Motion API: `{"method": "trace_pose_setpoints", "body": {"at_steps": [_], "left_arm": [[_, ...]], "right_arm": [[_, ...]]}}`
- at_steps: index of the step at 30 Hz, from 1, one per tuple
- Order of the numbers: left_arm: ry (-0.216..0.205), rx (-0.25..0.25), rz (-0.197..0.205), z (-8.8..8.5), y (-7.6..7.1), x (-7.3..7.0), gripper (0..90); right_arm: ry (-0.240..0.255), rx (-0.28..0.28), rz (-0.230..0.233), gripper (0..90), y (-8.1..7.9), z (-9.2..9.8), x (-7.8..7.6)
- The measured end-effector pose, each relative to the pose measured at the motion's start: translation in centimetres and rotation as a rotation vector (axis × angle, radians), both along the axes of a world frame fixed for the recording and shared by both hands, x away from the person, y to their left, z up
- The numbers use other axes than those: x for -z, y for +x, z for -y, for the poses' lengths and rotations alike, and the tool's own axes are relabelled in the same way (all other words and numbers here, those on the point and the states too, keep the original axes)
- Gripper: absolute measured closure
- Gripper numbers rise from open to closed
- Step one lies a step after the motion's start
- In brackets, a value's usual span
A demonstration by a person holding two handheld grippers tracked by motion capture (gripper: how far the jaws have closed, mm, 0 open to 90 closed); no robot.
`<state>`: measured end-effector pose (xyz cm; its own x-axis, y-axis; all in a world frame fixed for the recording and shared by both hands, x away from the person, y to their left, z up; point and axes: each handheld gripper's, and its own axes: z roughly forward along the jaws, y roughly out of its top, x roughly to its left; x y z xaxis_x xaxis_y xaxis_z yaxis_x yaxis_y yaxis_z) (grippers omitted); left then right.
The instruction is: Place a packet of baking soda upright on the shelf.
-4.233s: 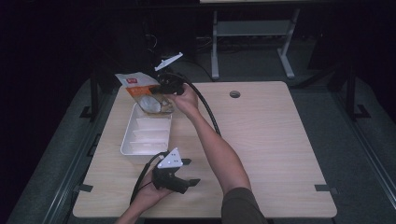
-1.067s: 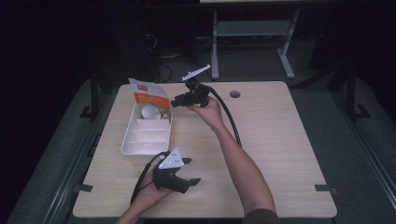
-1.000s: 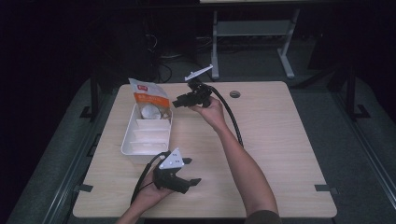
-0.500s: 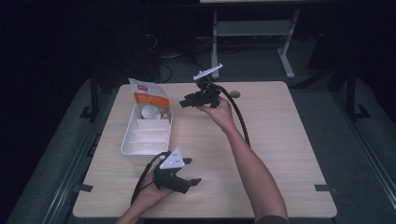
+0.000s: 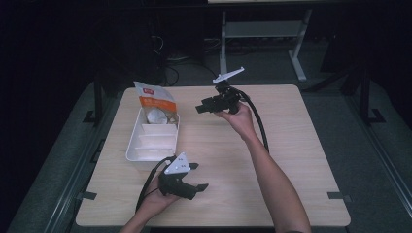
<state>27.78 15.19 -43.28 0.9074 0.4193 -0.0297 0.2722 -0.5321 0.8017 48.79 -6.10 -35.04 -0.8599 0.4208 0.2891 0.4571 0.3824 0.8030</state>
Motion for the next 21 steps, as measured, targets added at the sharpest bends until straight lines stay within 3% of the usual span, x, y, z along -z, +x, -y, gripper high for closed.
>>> {"method": "trace_pose_setpoints", "body": {"at_steps": [21], "left_arm": [[0.009, -0.005, -0.004, 0.0, 0.0, 0.1, 22.1]], "right_arm": [[-0.007, 0.007, 0.002, 41.4, -2.7, 4.0, -0.8]]}}
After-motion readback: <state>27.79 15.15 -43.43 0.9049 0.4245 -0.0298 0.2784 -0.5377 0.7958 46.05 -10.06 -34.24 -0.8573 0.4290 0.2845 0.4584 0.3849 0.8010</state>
